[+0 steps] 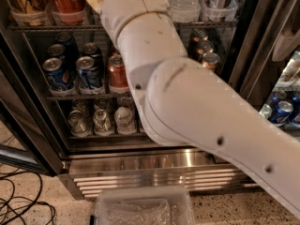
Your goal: Pick green can from top shelf of fridge
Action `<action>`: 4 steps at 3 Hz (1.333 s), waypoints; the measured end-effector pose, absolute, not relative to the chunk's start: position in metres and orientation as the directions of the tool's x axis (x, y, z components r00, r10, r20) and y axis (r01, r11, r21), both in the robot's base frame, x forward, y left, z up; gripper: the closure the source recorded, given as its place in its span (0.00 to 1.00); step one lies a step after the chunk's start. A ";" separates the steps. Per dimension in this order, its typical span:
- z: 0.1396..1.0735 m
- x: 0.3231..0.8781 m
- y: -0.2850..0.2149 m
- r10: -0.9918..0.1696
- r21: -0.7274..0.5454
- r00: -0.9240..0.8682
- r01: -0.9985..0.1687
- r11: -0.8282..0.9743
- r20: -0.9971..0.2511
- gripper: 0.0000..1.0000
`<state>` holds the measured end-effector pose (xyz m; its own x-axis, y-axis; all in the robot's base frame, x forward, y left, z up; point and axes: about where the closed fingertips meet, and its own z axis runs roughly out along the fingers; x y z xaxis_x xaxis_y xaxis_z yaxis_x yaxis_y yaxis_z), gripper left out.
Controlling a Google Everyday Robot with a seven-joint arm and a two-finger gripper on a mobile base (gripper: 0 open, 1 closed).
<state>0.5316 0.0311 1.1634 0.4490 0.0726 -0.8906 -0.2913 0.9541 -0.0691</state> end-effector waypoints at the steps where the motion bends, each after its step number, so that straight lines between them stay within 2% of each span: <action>1: 1.136 0.479 0.033 0.129 -0.052 0.426 -0.390 0.920 -0.896 1.00; 2: 1.103 0.452 0.013 0.108 -0.052 0.381 -0.385 0.922 -0.918 1.00; 4: 1.043 0.442 -0.040 -0.010 -0.095 0.287 -0.284 0.954 -0.958 1.00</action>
Offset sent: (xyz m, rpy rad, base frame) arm -0.1071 -0.0568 -0.1059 -0.0170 0.1442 0.0647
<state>0.4422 -0.0401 1.0435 0.2872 -0.0098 -0.9578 -0.2842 0.9541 -0.0950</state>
